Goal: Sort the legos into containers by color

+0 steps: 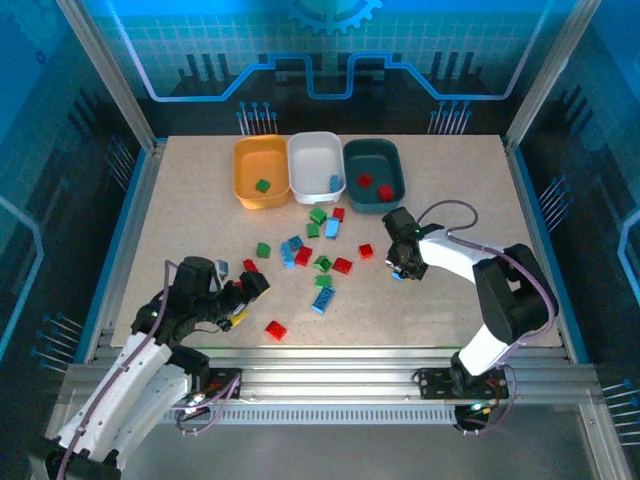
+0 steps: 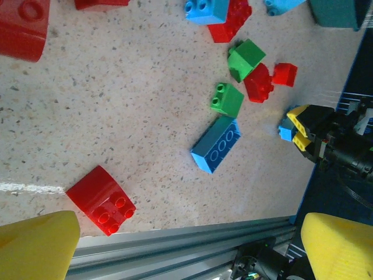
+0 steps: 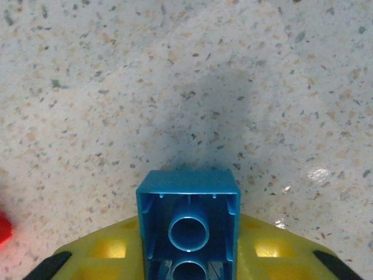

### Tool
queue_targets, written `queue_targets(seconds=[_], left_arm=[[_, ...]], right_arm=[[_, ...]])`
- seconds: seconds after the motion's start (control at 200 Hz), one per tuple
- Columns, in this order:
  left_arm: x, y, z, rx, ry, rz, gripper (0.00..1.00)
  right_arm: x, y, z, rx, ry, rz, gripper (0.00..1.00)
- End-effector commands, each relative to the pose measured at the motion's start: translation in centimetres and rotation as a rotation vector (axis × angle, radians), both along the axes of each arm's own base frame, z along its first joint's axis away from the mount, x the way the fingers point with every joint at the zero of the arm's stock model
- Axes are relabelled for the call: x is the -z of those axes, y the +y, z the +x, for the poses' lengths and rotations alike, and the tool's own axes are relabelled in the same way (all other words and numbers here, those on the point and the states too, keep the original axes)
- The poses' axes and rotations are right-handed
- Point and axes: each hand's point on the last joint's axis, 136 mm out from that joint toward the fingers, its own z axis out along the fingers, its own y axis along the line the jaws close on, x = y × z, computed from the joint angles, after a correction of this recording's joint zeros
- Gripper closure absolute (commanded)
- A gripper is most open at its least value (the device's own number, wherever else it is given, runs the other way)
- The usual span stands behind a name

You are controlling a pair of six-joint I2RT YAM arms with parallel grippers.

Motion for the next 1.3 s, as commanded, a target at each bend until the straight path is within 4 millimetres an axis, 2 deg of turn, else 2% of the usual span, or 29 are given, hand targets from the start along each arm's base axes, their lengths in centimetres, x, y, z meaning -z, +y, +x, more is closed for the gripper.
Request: queue_targets(seconds=[0.0, 0.115, 0.28, 0.4, 0.565, 0.665, 0.785, 0.79, 0.82, 0.855, 0.905, 0.951, 1.011, 1.126, 1.146, 1.156, 1.181, 1.296], left_arm=[[-0.1, -0.5, -0.8, 0.032, -0.004, -0.027, 0.01], [0.0, -0.6, -0.5, 0.037, -0.025, -0.029, 0.01], [0.0, -0.2, 0.6, 0.028, -0.028, 0.02, 0.01], [-0.2, 0.3, 1.5, 0.007, -0.035, 0.064, 0.01], [-0.4, 0.3, 2.9, 0.003, -0.057, 0.078, 0.01], [-1.2, 0.8, 3.6, 0.006, -0.085, 0.133, 0.01], [-2.2, 1.6, 4.2, 0.02, -0.103, 0.219, 0.01], [-2.3, 1.6, 4.2, 0.02, -0.103, 0.221, 0.01], [-2.4, 1.7, 4.3, 0.023, -0.104, 0.233, 0.01], [-2.4, 1.8, 4.4, 0.026, -0.1, 0.243, 0.01], [-2.3, 1.8, 4.5, 0.027, -0.096, 0.246, 0.01], [-2.1, 1.7, 4.5, 0.03, -0.091, 0.243, 0.01], [-1.9, 1.6, 4.6, 0.036, -0.087, 0.237, 0.01], [-2.0, 1.6, 4.9, 0.045, -0.078, 0.259, 0.01], [-2.0, 1.7, 5.0, 0.043, -0.076, 0.264, 0.01], [-1.9, 1.8, 5.1, 0.042, -0.075, 0.268, 0.01], [-1.9, 1.9, 5.2, 0.038, -0.07, 0.276, 0.01], [-1.1, 2.2, 5.7, 0.021, -0.037, 0.305, 0.01]], right_arm=[[-1.8, 0.3, 0.4, -0.042, -0.057, -0.02, 0.82], [-5.5, 1.7, 1.4, -0.131, -0.151, -0.043, 0.84], [-10.6, 6.4, 4.5, -0.357, -0.275, 0.013, 0.82], [-12.4, 10.8, 8.0, -0.57, -0.317, 0.048, 0.81], [-13.2, 15.1, 13.9, -0.711, -0.386, 0.039, 0.82], [-12.8, 17.3, 17.5, -0.744, -0.389, 0.036, 0.81], [-11.3, 19.3, 21.1, -0.758, -0.36, 0.033, 0.8], [-10.7, 19.3, 21.1, -0.758, -0.348, 0.031, 0.79], [-10.9, 19.6, 21.9, -0.756, -0.347, 0.029, 0.78], [-9.2, 19.9, 22.5, -0.758, -0.303, 0.023, 0.77], [-8.8, 20.4, 23.3, -0.765, -0.301, 0.021, 0.68], [-8.4, 20.7, 23.6, -0.768, -0.295, 0.022, 0.48], [-9.5, 20.7, 23.9, -0.758, -0.318, 0.022, 0.4], [-13.4, 20.2, 23.3, -0.736, -0.404, 0.03, 0.34], [-13.3, 20.0, 22.9, -0.734, -0.404, 0.026, 0.34], [-14.5, 19.8, 22.7, -0.73, -0.426, 0.027, 0.34], [-15.8, 19.4, 22.2, -0.724, -0.454, 0.027, 0.34], [-17.5, 17.1, 18.0, -0.704, -0.49, 0.029, 0.34]])
